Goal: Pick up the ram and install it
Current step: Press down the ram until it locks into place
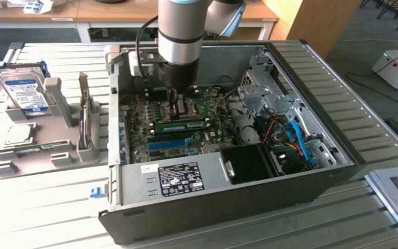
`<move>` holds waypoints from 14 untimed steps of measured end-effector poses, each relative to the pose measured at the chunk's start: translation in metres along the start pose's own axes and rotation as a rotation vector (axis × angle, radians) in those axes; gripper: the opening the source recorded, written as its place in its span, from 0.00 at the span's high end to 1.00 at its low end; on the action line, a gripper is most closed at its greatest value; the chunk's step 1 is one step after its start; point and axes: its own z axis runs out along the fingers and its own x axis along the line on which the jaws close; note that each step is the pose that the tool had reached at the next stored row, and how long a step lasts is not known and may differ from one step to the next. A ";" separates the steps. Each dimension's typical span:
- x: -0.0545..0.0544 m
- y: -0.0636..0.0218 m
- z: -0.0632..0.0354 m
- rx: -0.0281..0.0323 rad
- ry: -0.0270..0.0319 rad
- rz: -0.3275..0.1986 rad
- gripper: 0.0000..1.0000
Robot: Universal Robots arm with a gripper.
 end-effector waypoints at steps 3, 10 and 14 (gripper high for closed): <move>0.000 0.0000 0.0036 0.0000 0.0000 0.000 0.90; 0.000 0.0002 0.0112 0.0000 0.0001 0.000 0.90; 0.000 0.0005 0.0129 -0.0001 0.0000 0.000 0.90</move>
